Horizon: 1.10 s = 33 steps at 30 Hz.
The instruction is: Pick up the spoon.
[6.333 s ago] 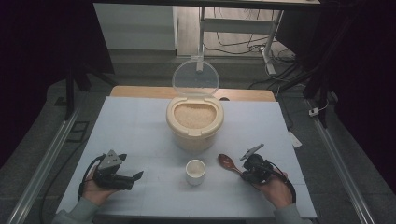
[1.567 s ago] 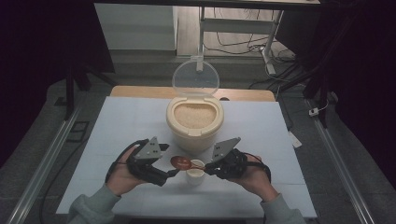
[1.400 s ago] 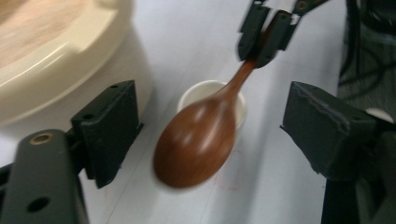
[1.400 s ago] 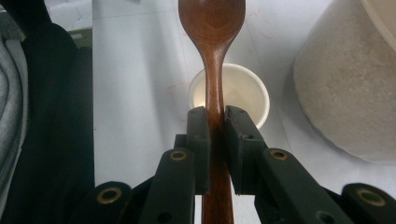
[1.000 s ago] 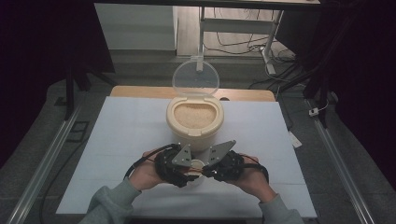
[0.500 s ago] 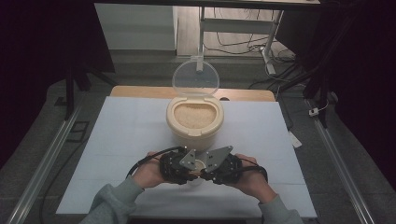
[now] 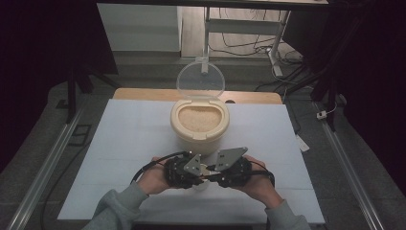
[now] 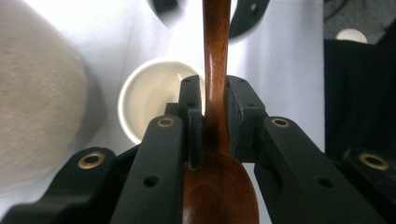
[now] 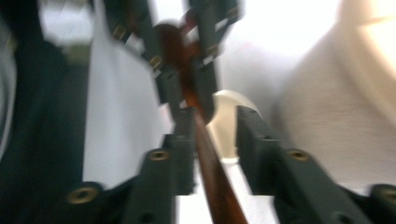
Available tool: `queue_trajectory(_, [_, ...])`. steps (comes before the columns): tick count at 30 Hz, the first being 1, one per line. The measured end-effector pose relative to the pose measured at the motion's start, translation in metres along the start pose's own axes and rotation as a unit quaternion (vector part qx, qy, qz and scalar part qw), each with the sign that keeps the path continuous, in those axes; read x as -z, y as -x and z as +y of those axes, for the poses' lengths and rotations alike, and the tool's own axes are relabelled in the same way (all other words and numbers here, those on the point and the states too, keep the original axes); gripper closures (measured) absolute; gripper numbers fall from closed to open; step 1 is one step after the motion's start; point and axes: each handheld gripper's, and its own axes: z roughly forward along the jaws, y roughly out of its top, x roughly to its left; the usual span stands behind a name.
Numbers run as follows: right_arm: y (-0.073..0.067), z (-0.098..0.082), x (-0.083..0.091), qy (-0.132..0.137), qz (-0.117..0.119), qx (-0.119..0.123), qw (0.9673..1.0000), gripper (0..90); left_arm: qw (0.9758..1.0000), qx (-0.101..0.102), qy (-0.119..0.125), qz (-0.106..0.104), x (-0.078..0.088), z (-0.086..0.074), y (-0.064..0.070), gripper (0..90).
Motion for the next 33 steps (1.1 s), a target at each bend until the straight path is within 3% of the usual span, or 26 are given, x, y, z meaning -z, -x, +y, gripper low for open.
queue_trajectory(3, [0.004, -0.003, 0.013, 0.049, -0.042, -0.038, 0.9972, 55.5, 0.9998, 0.007, 0.013, 0.012, 0.004, -0.002, -0.002, 76.8])
queue_trajectory(4, [0.005, -0.005, 0.017, 0.066, -0.055, -0.053, 0.9949, 53.7, 0.9997, 0.009, 0.015, 0.014, 0.005, -0.003, -0.003, 76.9])
queue_trajectory(5, [0.006, -0.007, 0.022, 0.081, -0.064, -0.068, 0.9924, 52.0, 0.9997, 0.009, 0.015, 0.014, 0.005, -0.003, -0.003, 77.0])
queue_trajectory(6, [0.006, -0.007, 0.022, 0.081, -0.064, -0.068, 0.9924, 52.0, 0.9996, 0.011, 0.019, 0.016, 0.006, -0.003, -0.004, 77.0])
queue_trajectory(7, [0.008, -0.012, 0.03, 0.117, -0.083, -0.1, 0.9846, 48.8, 0.9994, 0.015, 0.023, 0.021, 0.007, -0.005, -0.005, 77.2])
queue_trajectory(10, [0.01, -0.021, 0.037, 0.146, -0.1, -0.141, 0.9741, 45.8, 0.999, 0.023, 0.028, 0.027, 0.01, -0.007, -0.008, 77.4])
queue_trajectory(11, [0.011, -0.024, 0.038, 0.15, -0.105, -0.149, 0.9718, 45.1, 0.9988, 0.026, 0.03, 0.027, 0.01, -0.008, -0.008, 77.4])
queue_trajectory(12, [0.011, -0.024, 0.038, 0.15, -0.105, -0.149, 0.9718, 45.1, 0.9986, 0.029, 0.033, 0.03, 0.01, -0.009, -0.009, 77.4])
queue_trajectory(13, [0.012, -0.031, 0.04, 0.164, -0.119, -0.176, 0.9632, 43.3, 0.9984, 0.032, 0.035, 0.032, 0.011, -0.01, -0.01, 77.6])
queue_trajectory(14, [0.012, -0.031, 0.04, 0.164, -0.119, -0.176, 0.9632, 43.3, 0.9982, 0.032, 0.037, 0.035, 0.012, -0.01, -0.011, 77.6])
queue_trajectory(15, [0.013, -0.038, 0.042, 0.178, -0.123, -0.202, 0.9551, 42.4, 0.9979, 0.035, 0.04, 0.038, 0.012, -0.011, -0.012, 77.6])
queue_trajectory(16, [0.013, -0.038, 0.042, 0.178, -0.123, -0.202, 0.9551, 42.4, 0.9976, 0.037, 0.043, 0.04, 0.013, -0.012, -0.013, 77.6])
queue_trajectory(17, [0.015, -0.043, 0.041, 0.189, -0.122, -0.221, 0.949, 41.2, 0.9968, 0.044, 0.05, 0.045, 0.014, -0.013, -0.014, 77.8])
queue_trajectory(18, [0.015, -0.043, 0.041, 0.189, -0.122, -0.221, 0.949, 41.2, 0.9968, 0.044, 0.05, 0.045, 0.014, -0.013, -0.014, 77.8])
queue_trajectory(20, [0.014, -0.051, 0.038, 0.187, -0.126, -0.242, 0.9436, 39.9, 0.9961, 0.047, 0.054, 0.051, 0.015, -0.014, -0.014, 77.9])
queue_trajectory(23, [0.014, -0.054, 0.035, 0.183, -0.127, -0.252, 0.9417, 38.2, 0.9951, 0.051, 0.061, 0.058, 0.017, -0.015, -0.015, 77.9])
queue_trajectory(25, [0.013, -0.056, 0.03, 0.182, -0.124, -0.269, 0.9377, 36.6, 0.9943, 0.054, 0.067, 0.063, 0.018, -0.016, -0.015, 78.0])
queue_trajectory(30, [0.011, -0.056, 0.024, 0.175, -0.126, -0.283, 0.9344, 34.4, 0.9922, 0.057, 0.081, 0.076, 0.02, -0.016, -0.014, 78.1])
queue_trajectory(31, [0.01, -0.055, 0.021, 0.175, -0.125, -0.294, 0.9314, 34.2, 0.9912, 0.059, 0.086, 0.081, 0.021, -0.017, -0.014, 78.1])
queue_trajectory(32, [0.01, -0.055, 0.021, 0.175, -0.125, -0.294, 0.9314, 34.2, 0.9912, 0.059, 0.086, 0.081, 0.021, -0.017, -0.014, 78.1])
queue_trajectory(33, [0.009, -0.055, 0.019, 0.175, -0.124, -0.301, 0.9292, 34.2, 0.9908, 0.06, 0.088, 0.083, 0.021, -0.017, -0.013, 78.1])
